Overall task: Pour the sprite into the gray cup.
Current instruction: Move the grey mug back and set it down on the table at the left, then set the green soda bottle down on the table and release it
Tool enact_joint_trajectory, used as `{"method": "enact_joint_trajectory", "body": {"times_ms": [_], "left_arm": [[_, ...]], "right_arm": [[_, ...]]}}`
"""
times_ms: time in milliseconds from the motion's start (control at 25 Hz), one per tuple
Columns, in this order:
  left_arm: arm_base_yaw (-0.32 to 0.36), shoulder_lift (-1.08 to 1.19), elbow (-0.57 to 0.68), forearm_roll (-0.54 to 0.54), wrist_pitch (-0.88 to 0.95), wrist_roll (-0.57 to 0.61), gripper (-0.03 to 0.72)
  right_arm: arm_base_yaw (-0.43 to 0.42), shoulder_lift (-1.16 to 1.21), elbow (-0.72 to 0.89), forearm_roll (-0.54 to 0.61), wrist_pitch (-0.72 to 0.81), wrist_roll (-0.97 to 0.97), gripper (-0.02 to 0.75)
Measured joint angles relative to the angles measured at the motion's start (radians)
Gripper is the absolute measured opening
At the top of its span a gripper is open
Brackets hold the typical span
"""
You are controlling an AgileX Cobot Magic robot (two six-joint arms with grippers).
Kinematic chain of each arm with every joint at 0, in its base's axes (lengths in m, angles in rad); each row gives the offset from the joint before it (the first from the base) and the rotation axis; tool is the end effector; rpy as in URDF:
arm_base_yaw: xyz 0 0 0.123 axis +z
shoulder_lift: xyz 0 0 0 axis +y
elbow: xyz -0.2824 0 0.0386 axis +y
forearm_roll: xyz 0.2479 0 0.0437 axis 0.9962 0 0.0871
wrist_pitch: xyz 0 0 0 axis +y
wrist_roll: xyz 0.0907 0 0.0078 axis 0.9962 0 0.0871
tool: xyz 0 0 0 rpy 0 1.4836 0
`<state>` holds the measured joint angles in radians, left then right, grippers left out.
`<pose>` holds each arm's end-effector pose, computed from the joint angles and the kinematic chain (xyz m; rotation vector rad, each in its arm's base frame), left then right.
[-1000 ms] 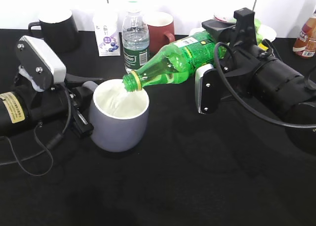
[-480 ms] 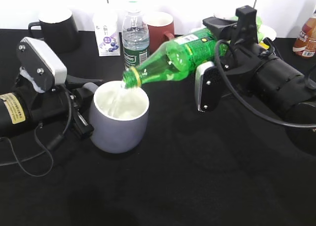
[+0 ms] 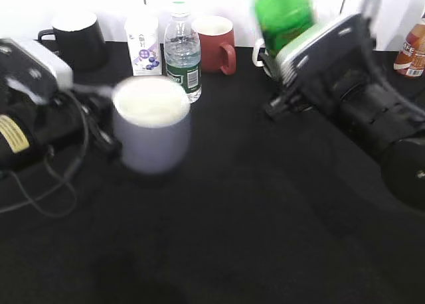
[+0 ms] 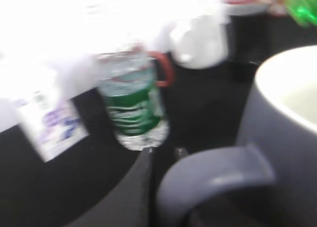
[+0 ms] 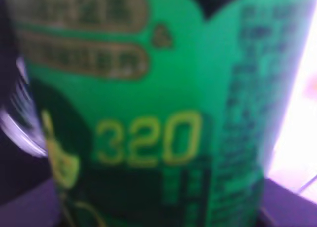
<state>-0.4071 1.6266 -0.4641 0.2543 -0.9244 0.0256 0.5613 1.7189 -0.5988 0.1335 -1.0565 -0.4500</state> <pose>0.2506 -0.1279 0.1777 0.6470 1.6219 -0.3414 0.2745 0.1601 0.1942 -0.6233 1.4207 0.0501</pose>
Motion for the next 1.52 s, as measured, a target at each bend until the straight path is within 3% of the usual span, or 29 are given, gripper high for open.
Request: {"method": "enact_joint_trajectory", "body": {"times_ms": [80,160,280,360,560,800,1000,1120,1200,1520], "left_arm": [[0.005,0.001,0.001,-0.188,-0.051,0.000,0.073],[0.062,0.033,0.001,-0.286,-0.127,0.012,0.073],[0.190,0.130,-0.023,-0.299,-0.201,0.017,0.073],[0.240,0.216,-0.094,-0.310,-0.205,0.018,0.073],[0.248,0.429,-0.333,-0.307,-0.191,0.018,0.073],[0.285,0.520,-0.469,-0.294,-0.080,0.022,0.073],[0.285,0.526,-0.479,-0.285,-0.072,0.053,0.091],[0.285,0.526,-0.477,-0.289,-0.079,0.052,0.240],[0.285,0.522,-0.453,-0.290,-0.090,0.051,0.274],[0.283,0.287,-0.131,-0.297,-0.115,0.050,0.281]], "right_arm": [[0.000,0.003,0.000,-0.011,0.002,0.175,0.407],[0.000,0.003,0.000,-0.018,0.002,0.208,0.407],[0.000,0.003,0.000,-0.022,-0.026,0.249,0.407],[0.000,0.003,0.000,-0.024,-0.038,0.273,0.407],[0.000,0.003,0.000,-0.024,-0.043,0.282,0.406],[0.000,0.003,0.000,-0.024,-0.046,0.283,0.406],[0.000,0.004,0.000,-0.024,-0.047,0.283,0.406],[0.000,0.004,0.000,-0.024,-0.047,0.283,0.406],[0.000,0.004,0.000,-0.024,-0.047,0.283,0.406],[0.000,-0.005,0.031,-0.006,-0.052,0.361,0.406]]}}
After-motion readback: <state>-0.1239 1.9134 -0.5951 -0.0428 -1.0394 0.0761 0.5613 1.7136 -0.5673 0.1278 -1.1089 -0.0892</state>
